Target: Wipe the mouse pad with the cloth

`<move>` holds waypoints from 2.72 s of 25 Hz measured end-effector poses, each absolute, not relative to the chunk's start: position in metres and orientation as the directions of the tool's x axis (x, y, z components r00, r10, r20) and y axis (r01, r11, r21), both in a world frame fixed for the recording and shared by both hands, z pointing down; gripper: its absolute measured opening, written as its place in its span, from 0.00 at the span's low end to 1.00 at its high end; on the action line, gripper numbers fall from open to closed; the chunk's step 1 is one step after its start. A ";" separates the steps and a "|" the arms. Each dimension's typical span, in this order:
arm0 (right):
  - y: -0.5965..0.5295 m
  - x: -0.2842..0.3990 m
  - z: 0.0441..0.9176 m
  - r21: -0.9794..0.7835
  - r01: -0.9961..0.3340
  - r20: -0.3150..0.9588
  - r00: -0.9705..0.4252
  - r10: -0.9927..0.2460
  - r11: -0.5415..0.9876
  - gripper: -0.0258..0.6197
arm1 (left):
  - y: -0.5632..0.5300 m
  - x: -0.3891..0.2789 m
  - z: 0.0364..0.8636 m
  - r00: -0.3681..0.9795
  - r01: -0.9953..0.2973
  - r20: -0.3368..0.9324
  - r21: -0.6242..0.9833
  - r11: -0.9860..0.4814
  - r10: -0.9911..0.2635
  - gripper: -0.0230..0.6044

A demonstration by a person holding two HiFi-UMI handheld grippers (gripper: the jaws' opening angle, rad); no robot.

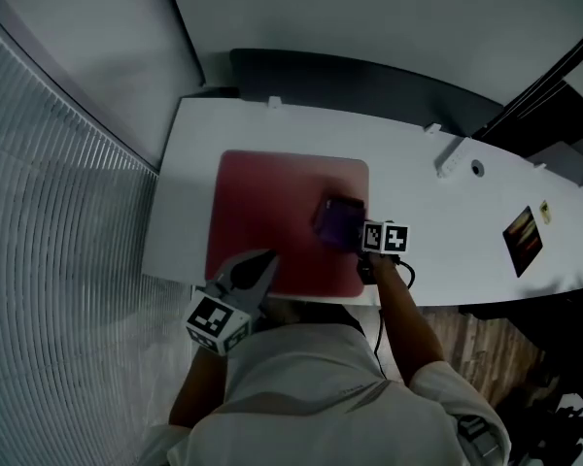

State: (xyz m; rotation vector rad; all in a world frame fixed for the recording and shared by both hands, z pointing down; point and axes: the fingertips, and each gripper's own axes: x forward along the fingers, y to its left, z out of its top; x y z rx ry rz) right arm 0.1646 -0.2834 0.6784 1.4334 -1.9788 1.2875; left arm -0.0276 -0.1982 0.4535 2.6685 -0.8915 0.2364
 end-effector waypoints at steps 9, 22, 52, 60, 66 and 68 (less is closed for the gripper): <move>-0.257 0.257 0.683 -0.414 -0.910 0.747 -0.336 -0.573 -0.006 0.12 | -0.187 0.029 0.458 0.794 -0.605 0.254 0.242 -0.759 -0.552 0.04; -0.240 0.190 0.571 -0.325 -0.928 0.587 -0.347 -0.731 0.180 0.12 | -0.168 -0.034 0.445 0.778 -0.626 0.246 0.228 -0.746 -0.578 0.04; -0.284 -0.188 0.650 -0.372 -0.814 0.700 -0.562 -0.440 0.446 0.12 | -0.126 -0.266 0.443 0.612 -0.789 0.270 0.268 -0.552 -0.743 0.04; -0.279 -0.098 0.663 -0.380 -0.838 0.711 -0.535 -0.455 0.392 0.12 | -0.138 -0.194 0.443 0.633 -0.774 0.275 0.253 -0.581 -0.724 0.04; -0.265 -0.008 0.680 -0.363 -0.875 0.734 -0.480 -0.480 0.320 0.12 | -0.138 -0.129 0.452 0.674 -0.739 0.276 0.256 -0.623 -0.685 0.04; -0.257 0.027 0.683 -0.356 -0.890 0.742 -0.455 -0.493 0.285 0.12 | -0.136 -0.103 0.455 0.698 -0.716 0.276 0.260 -0.648 -0.661 0.04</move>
